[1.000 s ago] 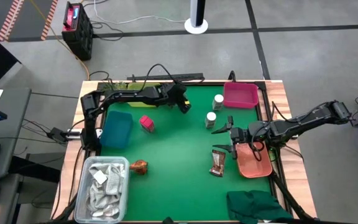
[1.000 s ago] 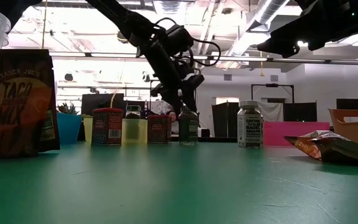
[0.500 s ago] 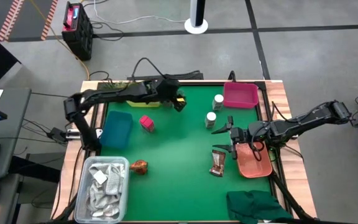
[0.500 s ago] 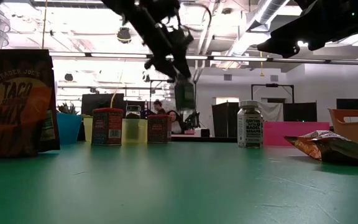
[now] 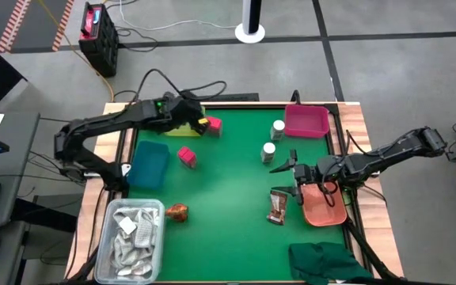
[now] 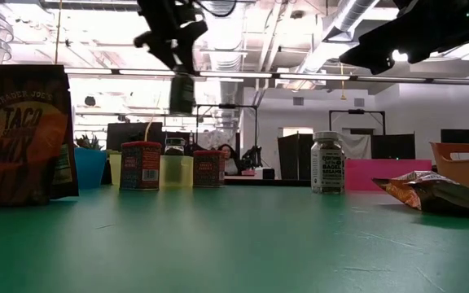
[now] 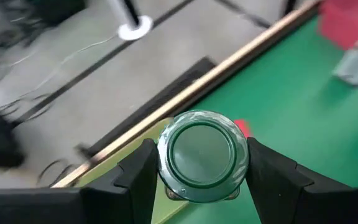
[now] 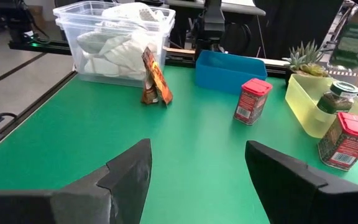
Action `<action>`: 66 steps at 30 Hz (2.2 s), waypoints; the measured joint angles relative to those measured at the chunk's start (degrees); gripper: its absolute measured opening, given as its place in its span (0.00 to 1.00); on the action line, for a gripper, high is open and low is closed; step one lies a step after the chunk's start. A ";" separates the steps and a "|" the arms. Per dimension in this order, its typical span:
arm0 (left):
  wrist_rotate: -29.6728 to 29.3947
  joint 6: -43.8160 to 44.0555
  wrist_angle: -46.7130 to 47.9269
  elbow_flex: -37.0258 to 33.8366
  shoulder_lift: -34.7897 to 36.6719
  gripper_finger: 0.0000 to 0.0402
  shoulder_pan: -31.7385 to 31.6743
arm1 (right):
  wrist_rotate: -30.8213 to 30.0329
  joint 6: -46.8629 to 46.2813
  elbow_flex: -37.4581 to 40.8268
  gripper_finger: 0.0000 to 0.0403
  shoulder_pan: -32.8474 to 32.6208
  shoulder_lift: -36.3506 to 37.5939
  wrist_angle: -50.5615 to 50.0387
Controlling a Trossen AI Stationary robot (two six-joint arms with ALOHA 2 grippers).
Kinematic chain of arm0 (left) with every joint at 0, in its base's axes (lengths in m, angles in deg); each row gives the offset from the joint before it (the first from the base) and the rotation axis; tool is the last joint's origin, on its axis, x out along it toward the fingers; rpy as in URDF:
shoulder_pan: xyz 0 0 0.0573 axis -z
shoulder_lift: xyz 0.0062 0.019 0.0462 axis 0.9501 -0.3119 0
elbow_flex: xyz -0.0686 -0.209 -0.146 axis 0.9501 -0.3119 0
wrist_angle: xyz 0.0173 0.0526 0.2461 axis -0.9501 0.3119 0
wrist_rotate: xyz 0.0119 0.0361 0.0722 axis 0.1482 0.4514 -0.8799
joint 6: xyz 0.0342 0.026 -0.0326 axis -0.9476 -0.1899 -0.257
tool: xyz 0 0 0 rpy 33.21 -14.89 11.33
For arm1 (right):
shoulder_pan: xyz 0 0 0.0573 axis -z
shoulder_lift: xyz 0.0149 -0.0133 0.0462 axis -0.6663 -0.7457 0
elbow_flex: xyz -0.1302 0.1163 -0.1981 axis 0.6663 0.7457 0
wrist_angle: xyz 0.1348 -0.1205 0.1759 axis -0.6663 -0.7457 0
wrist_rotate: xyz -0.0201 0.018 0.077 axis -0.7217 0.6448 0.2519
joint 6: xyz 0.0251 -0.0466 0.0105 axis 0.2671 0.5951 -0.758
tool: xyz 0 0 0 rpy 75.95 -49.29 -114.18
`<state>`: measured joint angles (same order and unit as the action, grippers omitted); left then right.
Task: Sort spices by type
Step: Put the green seasoning bottle into the yellow bin
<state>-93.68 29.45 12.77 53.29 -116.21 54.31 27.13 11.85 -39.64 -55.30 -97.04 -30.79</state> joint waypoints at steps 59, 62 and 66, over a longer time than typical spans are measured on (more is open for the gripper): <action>-9.79 24.02 -27.83 -28.15 -9.19 0.49 -11.28 | -0.02 1.37 0.00 0.71 -4.33 0.00 1.42; -10.05 23.63 -29.09 -28.13 -10.10 0.49 -11.32 | -0.02 1.38 0.00 0.71 -4.48 0.00 1.42; -9.58 23.33 -28.56 -28.13 -9.92 0.49 -11.34 | -0.02 1.36 0.00 0.71 -4.48 0.02 1.44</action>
<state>-103.26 52.78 -15.79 25.16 -126.13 42.96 27.11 13.20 -39.64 -59.78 -97.02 -29.35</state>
